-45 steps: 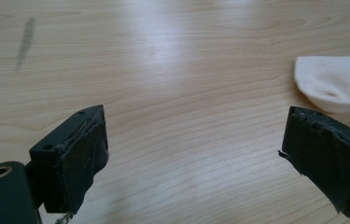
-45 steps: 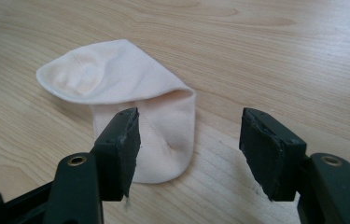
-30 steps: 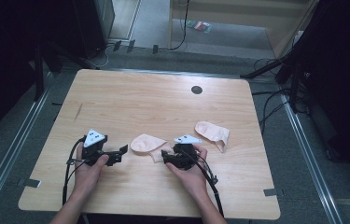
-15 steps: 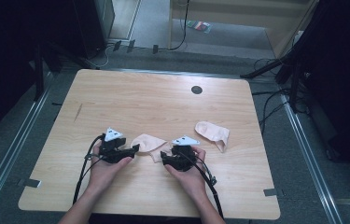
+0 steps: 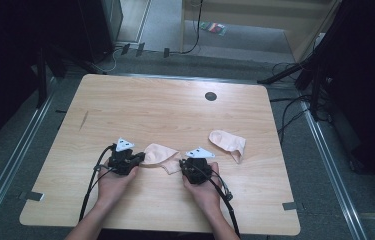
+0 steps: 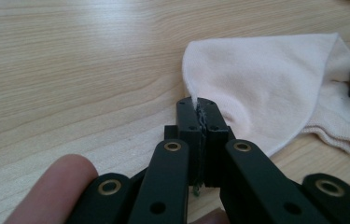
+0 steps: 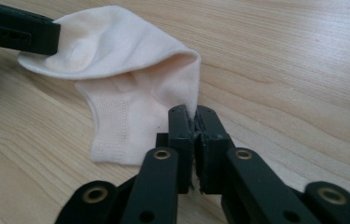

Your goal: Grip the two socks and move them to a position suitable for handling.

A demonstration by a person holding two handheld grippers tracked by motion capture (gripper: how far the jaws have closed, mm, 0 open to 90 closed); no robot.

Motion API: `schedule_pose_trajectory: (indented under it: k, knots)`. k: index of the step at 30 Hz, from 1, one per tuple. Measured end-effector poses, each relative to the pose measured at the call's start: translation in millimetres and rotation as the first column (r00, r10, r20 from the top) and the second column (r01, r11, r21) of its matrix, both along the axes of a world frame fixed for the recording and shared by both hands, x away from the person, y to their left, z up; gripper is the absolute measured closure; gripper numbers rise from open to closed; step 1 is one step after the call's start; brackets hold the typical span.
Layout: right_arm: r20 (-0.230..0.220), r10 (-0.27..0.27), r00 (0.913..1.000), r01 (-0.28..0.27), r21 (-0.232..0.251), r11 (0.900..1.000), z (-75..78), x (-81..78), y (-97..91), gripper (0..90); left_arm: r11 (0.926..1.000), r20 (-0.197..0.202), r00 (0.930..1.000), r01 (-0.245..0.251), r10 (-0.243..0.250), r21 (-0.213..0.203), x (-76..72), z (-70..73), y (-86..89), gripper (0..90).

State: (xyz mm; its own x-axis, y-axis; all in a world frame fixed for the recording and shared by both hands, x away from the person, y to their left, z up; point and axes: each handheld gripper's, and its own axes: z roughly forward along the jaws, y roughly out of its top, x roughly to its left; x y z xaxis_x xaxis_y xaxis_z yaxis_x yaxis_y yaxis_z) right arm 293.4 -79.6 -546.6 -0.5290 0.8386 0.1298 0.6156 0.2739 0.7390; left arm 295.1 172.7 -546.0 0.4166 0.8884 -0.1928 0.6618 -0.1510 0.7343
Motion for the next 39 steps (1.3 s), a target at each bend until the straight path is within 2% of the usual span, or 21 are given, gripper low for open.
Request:
schedule_pose_trajectory:
  k: [5, 10, 13, 18, 20, 22, 24, 27, 29, 30, 33, 35, 37, 39]
  knots:
    - [0.048, 0.008, 0.9988, -0.008, 0.001, 1.0, 5.9, -2.5, -3.8, 89.8, 0.9991, 0.017, 0.9997, 0.016, -0.016, -0.038, -3.4, 6.8, 4.3, 90.0]
    - [0.093, -0.001, 0.9956, 0.003, -0.019, 0.9998, 14.4, -6.8, -9.4, 89.8, 0.9968, 0.017, 0.9992, 0.038, -0.036, -0.071, -7.9, 13.3, 8.8, 90.0]
    - [0.127, 0.004, 0.9919, 0.001, -0.035, 0.9994, 21.4, -13.5, -14.7, 89.8, 0.9949, 0.022, 0.9981, 0.06, -0.058, -0.081, -13.1, 18.8, 12.8, 90.0]
    - [0.207, 0.025, 0.978, -0.015, -0.05, 0.9986, 36.4, -27.8, -22.1, 89.5, 0.9887, 0.028, 0.9949, 0.099, -0.097, -0.113, -21.6, 25.6, 18.8, 90.0]
    - [0.216, 0.045, 0.9754, -0.036, -0.045, 0.9983, 40.9, -33.2, -24.8, 88.0, 0.9881, 0.028, 0.9929, 0.118, -0.115, -0.099, -25.8, 27.1, 20.0, 90.0]
    - [0.194, 0.084, 0.9773, -0.075, -0.05, 0.9959, 42.2, -39.3, -25.7, 81.6, 0.9876, 0.023, 0.9904, 0.137, -0.136, -0.075, -30.7, 25.2, 20.6, 90.0]
    - [0.169, 0.137, 0.976, -0.13, -0.055, 0.99, 40.6, -46.1, -26.1, 70.2, 0.9851, 0.012, 0.9869, 0.161, -0.161, -0.059, -33.7, 21.4, 22.4, 90.0]
    - [0.148, 0.226, 0.9629, -0.221, -0.05, 0.974, 39.6, -55.5, -27.9, 55.8, 0.9809, -0.009, 0.9819, 0.189, -0.189, -0.048, -38.1, 13.8, 25.4, 90.0]
    - [0.144, 0.253, 0.9568, -0.249, -0.042, 0.9675, 41.7, -59.0, -30.3, 51.8, 0.9801, -0.022, 0.9805, 0.194, -0.195, -0.041, -39.3, 10.1, 28.8, 90.0]
    - [0.147, 0.259, 0.9546, -0.259, -0.021, 0.9656, 43.5, -59.3, -32.1, 51.8, 0.9799, -0.027, 0.98, 0.196, -0.197, -0.037, -39.7, 8.7, 30.6, 90.0]
    - [0.154, 0.221, 0.963, -0.229, 0.035, 0.9727, 47.4, -53.2, -36.4, 55.2, 0.9796, -0.03, 0.9793, 0.2, -0.2, -0.022, -40.2, 5.7, 33.3, 90.0]
    - [0.144, 0.182, 0.9726, -0.192, 0.058, 0.9797, 45.7, -44.5, -36.6, 57.6, 0.9791, -0.033, 0.9787, 0.202, -0.203, -0.024, -39.8, 4.3, 34.4, 90.0]
    - [0.106, 0.158, 0.9816, -0.168, 0.091, 0.9816, 39.9, -34.4, -35.2, 54.1, 0.9811, -0.039, 0.9808, 0.19, -0.191, -0.038, -39.4, 3.1, 35.5, 90.0]
    - [0.044, 0.159, 0.9863, -0.163, 0.104, 0.9812, 29.8, -26.5, -32.1, 50.3, 0.982, -0.038, 0.9826, 0.18, -0.182, -0.058, -39.5, 2.8, 36.2, 90.0]
